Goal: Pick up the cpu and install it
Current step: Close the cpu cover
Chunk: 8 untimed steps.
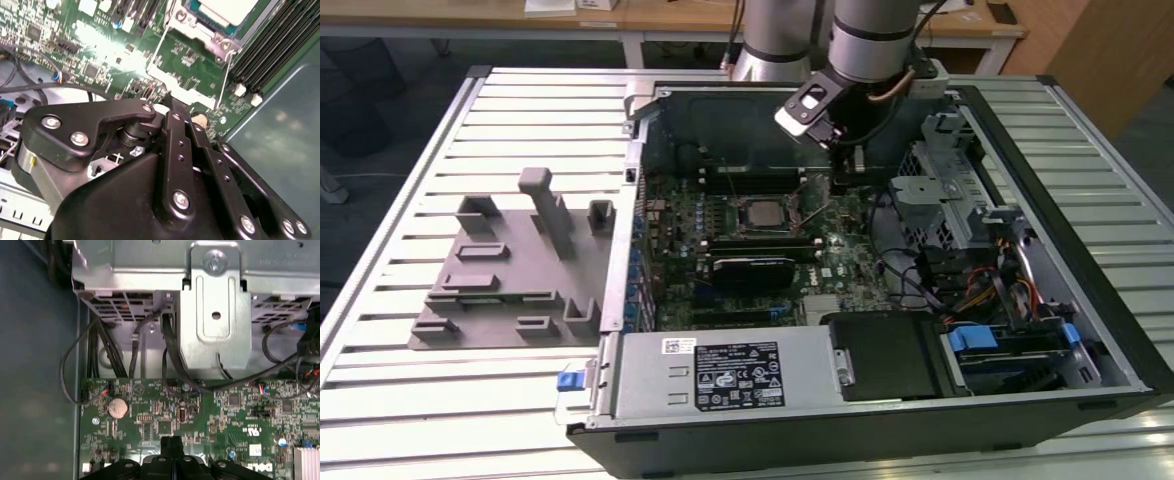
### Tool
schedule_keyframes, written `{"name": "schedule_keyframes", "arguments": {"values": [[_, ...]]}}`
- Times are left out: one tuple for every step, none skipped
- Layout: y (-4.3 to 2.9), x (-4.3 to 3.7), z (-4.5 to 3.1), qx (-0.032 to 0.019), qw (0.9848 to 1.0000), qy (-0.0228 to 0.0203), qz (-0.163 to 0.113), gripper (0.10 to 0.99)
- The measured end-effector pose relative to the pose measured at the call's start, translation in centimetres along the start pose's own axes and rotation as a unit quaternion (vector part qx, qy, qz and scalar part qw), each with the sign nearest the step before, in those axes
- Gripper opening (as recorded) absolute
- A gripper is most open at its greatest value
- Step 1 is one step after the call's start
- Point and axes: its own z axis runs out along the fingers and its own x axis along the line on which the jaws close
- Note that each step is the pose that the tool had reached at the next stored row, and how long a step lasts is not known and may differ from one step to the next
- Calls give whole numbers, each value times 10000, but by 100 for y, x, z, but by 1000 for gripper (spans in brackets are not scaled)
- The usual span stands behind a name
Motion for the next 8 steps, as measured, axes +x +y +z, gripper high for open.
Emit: {"name": "schedule_keyframes", "arguments": {"values": [[-21,0,-1,0,10000,0,3,106],[-42,-1,-2,0,10000,0,5,106],[-66,-1,-3,0,10000,0,8,106],[-92,-1,-4,0,10000,0,10,106],[-121,-1,-6,1,10000,-1,13,106],[-151,-2,-7,0,10000,0,17,106],[-183,-2,-8,0,10000,-1,20,106],[-218,-2,-10,0,10000,0,23,106]]}}
